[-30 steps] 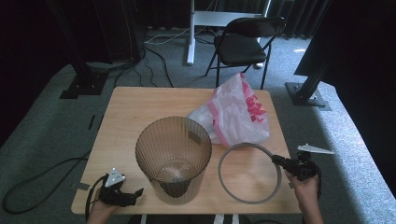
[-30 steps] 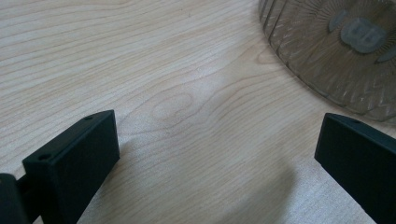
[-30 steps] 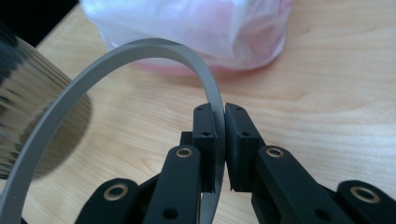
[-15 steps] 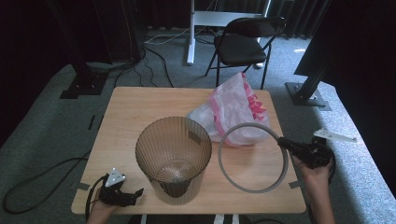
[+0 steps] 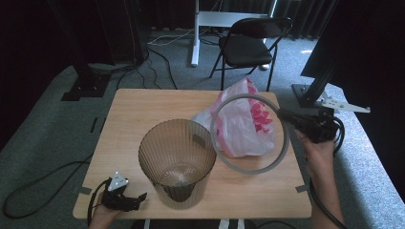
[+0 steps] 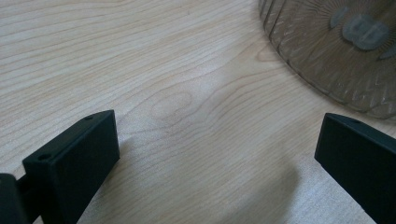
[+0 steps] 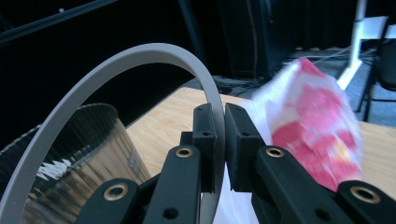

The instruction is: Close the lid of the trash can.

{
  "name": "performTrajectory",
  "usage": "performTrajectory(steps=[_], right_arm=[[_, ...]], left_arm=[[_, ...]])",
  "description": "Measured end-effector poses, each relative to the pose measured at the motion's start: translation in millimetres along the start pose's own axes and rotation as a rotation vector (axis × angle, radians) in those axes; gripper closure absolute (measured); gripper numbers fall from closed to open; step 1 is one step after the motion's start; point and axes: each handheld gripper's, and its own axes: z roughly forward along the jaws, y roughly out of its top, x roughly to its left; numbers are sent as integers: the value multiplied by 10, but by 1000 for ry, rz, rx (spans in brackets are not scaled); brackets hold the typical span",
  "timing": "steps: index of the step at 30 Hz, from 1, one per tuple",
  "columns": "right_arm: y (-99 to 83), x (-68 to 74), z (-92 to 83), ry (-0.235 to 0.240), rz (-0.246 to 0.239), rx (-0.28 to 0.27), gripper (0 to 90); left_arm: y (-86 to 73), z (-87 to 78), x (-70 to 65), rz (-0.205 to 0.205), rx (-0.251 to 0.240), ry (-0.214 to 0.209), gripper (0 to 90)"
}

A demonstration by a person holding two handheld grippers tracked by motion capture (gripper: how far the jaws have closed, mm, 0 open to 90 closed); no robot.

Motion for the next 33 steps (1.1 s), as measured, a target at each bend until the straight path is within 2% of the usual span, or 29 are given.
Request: performTrajectory(steps=[8,17,24,31,33], right_arm=[[252,224,421,89,-26,13,837],[454,464,888,177,-47,77,837],[424,697,1290,213,-91,172,837],[303,812,1573,276,-83,255,837],[260,833,1628,279,-91,276,837]], left_arm=[[-6,0,0,7,4,0,0],[-8,-1,1,9,3,-1,0],[-10,-3,1,15,3,-6,0],[-15,-6,3,15,1,-9,0],[-14,-6,3,16,1,-10,0]])
